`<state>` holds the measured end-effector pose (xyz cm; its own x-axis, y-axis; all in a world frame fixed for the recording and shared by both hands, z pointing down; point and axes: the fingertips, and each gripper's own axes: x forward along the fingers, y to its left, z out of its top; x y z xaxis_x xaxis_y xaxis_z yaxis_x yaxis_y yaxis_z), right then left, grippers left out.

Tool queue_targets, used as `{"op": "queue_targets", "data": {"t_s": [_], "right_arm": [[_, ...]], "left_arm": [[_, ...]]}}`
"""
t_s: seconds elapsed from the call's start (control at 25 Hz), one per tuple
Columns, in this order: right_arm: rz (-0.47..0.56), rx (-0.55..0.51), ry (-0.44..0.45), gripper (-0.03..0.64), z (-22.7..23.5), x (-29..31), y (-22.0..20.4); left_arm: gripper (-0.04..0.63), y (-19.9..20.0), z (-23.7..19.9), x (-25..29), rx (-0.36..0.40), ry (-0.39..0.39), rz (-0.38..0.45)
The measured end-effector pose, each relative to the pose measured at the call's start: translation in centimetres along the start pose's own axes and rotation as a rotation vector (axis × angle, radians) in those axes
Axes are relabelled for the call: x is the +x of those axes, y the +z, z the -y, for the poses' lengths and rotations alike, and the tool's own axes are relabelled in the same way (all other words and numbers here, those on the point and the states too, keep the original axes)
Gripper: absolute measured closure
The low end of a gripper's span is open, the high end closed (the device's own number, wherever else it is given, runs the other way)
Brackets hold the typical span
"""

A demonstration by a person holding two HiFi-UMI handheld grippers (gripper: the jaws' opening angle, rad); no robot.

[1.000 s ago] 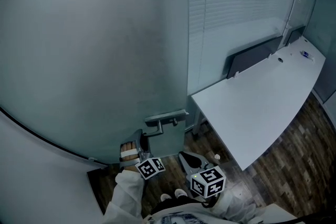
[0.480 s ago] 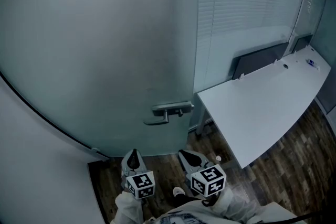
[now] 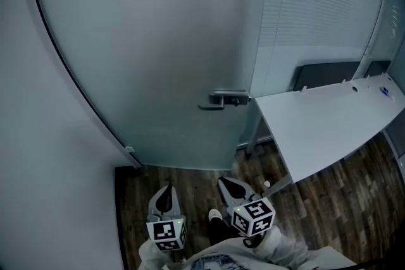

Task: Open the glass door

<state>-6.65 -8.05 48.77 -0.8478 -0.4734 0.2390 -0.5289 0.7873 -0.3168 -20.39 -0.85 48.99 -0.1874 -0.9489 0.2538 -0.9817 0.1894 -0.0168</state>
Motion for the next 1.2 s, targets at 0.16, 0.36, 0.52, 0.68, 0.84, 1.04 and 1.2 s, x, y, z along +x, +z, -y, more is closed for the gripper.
{"op": "queue_targets", "data": {"t_s": [0.16, 0.36, 0.52, 0.68, 0.84, 1.04, 1.2], "right_arm": [[0.013, -0.023, -0.01, 0.612, -3.9, -5.3, -2.6], [0.024, -0.045, -0.054, 0.614, -7.2, -13.0, -5.0], [0.025, -0.054, -0.068, 0.614, -8.3, -17.6, -6.0], [0.015, -0.048, -0.061, 0.614, -9.2, -20.6, -6.6], [0.011, -0.049, -0.04, 0.614, -9.4, -21.7, -6.3], [0.005, -0.043, -0.021, 0.614, -8.3, -22.0, -5.7], [0.012, -0.05, -0.017, 0.614, -6.7, -22.0, -4.6]], "left_arm": [[0.592, -2.0, 1.7, -6.7, 0.012, 0.0, 0.004], [0.594, -4.3, 5.1, -14.1, -0.056, -0.048, -0.005], [0.592, -5.2, 8.1, -17.6, -0.056, -0.079, -0.006], [0.594, -5.6, 10.8, -20.1, -0.034, -0.104, -0.014], [0.592, -5.4, 12.2, -20.7, -0.028, -0.102, -0.011], [0.592, -4.2, 13.0, -20.0, -0.021, -0.079, 0.0], [0.592, -2.8, 13.9, -18.8, -0.018, -0.074, 0.031]]}}
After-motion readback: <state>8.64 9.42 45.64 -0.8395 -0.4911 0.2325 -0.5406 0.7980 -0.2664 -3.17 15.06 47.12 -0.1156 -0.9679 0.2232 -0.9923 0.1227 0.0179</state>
